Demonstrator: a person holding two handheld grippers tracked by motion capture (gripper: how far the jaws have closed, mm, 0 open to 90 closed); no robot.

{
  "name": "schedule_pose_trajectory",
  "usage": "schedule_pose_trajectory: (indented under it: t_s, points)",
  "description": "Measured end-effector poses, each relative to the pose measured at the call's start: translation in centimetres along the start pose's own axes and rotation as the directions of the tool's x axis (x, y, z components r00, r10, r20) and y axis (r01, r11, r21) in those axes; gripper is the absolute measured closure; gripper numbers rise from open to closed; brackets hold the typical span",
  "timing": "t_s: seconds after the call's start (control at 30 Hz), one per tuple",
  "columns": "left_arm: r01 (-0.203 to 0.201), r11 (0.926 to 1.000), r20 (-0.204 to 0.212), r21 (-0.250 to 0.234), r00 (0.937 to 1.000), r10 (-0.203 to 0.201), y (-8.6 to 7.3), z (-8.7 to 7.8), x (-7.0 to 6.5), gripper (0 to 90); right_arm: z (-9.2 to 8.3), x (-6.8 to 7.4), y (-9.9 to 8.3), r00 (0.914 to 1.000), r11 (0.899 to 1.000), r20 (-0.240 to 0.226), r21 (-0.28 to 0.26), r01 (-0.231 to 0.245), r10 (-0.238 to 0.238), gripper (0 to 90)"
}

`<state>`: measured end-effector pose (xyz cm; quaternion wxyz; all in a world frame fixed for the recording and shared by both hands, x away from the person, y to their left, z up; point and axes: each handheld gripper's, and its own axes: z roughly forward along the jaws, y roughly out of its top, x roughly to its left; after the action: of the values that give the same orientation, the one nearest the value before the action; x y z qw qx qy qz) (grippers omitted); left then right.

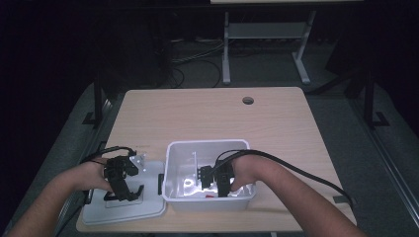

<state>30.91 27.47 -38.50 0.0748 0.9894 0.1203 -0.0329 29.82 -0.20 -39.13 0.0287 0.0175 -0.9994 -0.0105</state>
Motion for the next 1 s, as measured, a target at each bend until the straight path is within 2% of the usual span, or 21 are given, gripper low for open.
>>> schedule_pose_trajectory:
  t_s: [0.13,0.2,0.3,0.4,0.53,0.57,0.67,0.9,1.0]
  points:
    - [0.005,1.0000,-0.002,0.007,1.0000,-0.005,-0.1,-0.1,0.1,14.0,-0.4,0.0,-0.2,0.9999,1.000,0.011,-0.013,-0.004,0.004,56.2]
    - [0.008,0.9999,0.001,0.010,1.0000,-0.008,-0.1,-0.1,0.1,14.2,-0.6,-0.1,-0.3,0.9998,1.000,0.018,-0.015,-0.009,0.010,50.2]
    - [0.010,0.9998,0.003,0.017,0.9999,-0.011,-0.2,-0.2,0.2,14.3,-1.2,-0.3,-0.4,0.9977,0.999,0.058,-0.028,-0.034,0.035,38.7]
    - [0.017,0.9992,0.013,0.035,0.9998,-0.017,-0.4,-0.1,0.2,14.2,-1.8,-0.6,-0.7,0.9958,0.997,0.065,-0.053,-0.061,0.065,28.7]
    - [0.016,0.9985,0.011,0.053,0.9998,-0.017,-0.5,0.0,0.2,14.0,-2.5,-0.9,-1.0,0.9955,0.995,0.046,-0.067,-0.079,0.082,20.8]
    - [0.015,0.9984,0.016,0.054,0.9998,-0.016,-0.5,0.0,0.3,14.0,-2.7,-1.0,-1.1,0.9953,0.994,0.029,-0.066,-0.091,0.093,19.2]
    - [0.015,0.9976,0.016,0.067,0.9997,-0.016,-0.5,0.1,0.3,14.0,-3.0,-1.1,-1.2,0.9950,0.993,0.015,-0.071,-0.098,0.099,16.8]
    - [0.008,0.9954,0.037,0.096,0.9993,-0.011,-0.5,0.3,0.2,14.8,-4.5,-1.1,-2.0,0.9913,0.988,0.023,-0.092,-0.127,0.129,16.0]
    - [0.011,0.9945,0.037,0.104,0.9992,-0.015,-0.5,0.4,0.2,15.1,-5.4,-1.1,-2.6,0.9901,0.984,0.036,-0.119,-0.131,0.136,16.1]
